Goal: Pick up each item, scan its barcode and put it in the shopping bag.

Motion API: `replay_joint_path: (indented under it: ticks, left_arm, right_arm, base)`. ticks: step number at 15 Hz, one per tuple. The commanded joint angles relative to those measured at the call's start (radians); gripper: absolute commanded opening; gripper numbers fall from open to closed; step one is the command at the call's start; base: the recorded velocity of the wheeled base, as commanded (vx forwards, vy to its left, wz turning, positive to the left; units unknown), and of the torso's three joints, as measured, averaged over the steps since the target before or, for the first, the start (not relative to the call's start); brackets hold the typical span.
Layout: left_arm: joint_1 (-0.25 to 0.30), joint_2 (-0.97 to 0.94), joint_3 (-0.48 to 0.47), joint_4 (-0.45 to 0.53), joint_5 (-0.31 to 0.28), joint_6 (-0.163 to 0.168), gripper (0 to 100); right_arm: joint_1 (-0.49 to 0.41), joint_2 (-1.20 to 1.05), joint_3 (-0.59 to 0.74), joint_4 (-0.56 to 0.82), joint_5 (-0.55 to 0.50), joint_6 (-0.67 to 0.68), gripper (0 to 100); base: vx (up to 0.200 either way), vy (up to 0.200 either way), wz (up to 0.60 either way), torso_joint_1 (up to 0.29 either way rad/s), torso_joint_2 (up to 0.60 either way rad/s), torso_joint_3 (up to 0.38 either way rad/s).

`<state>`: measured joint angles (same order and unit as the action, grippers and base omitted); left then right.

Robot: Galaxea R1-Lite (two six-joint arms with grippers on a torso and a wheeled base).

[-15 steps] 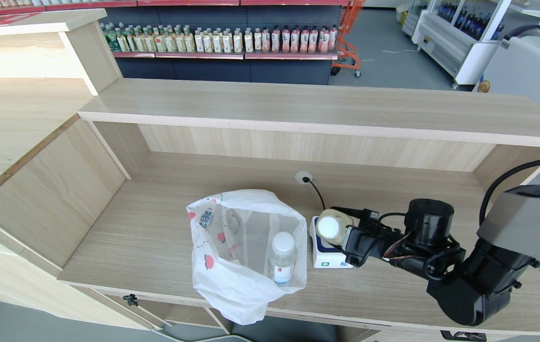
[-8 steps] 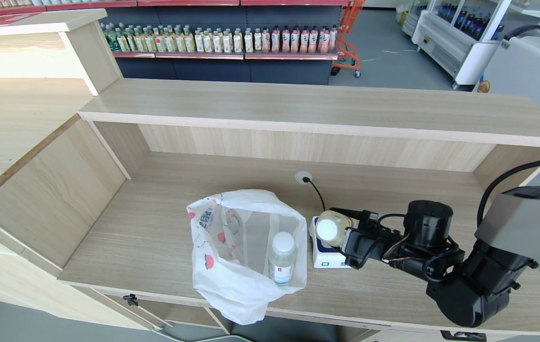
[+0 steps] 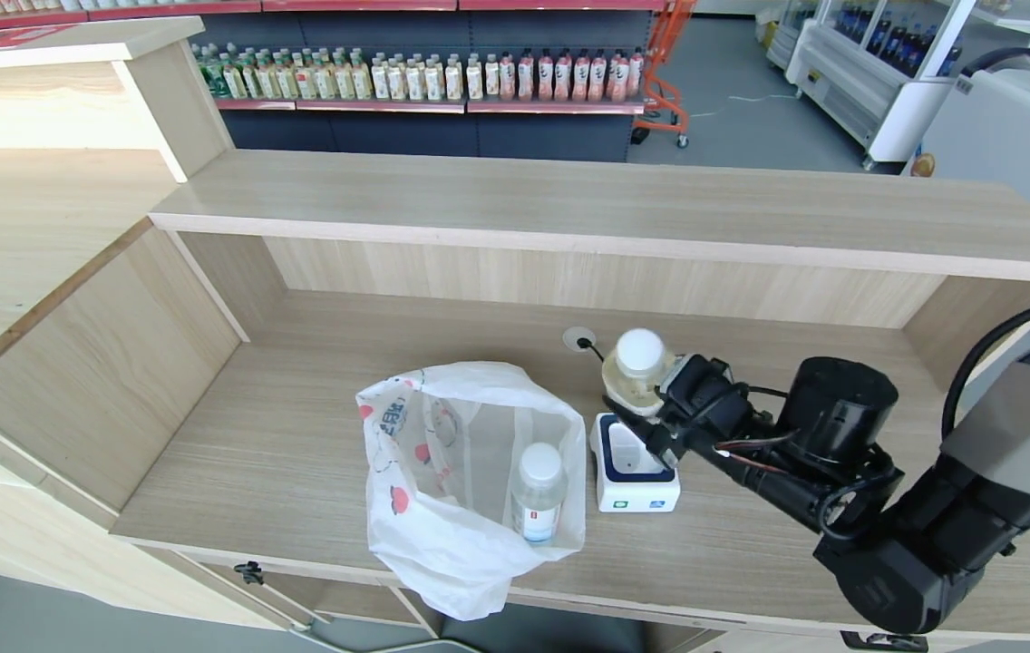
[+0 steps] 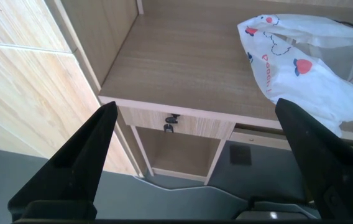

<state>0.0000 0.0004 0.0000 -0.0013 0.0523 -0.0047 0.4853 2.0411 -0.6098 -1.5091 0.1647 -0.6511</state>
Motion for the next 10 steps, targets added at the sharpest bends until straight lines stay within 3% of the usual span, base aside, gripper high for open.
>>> replay_joint_path:
  ticks: [1,4,10]
  left_arm:
    - [0.0,0.0,0.0,0.0,0.0,-0.001,100]
    - [0.0,0.0,0.0,0.001,0.0,0.0,100]
    - [0.0,0.0,0.0,0.001,0.0,0.003,100]
  right_arm:
    - [0.013,-0.114,-0.001,0.032,-0.068,0.111,0]
    - [-0.005,-0.168,0.001,0.09,-0.16,0.34,0]
    - [-0.063,-0.165,0.005,0.101,-0.177,0.522,0]
  base:
    - [0.0,0.0,0.0,0.0,0.0,0.0]
    - [0.0,0.0,0.0,0.0,0.0,0.0]
    - [0.0,0.0,0.0,0.0,0.0,0.0]
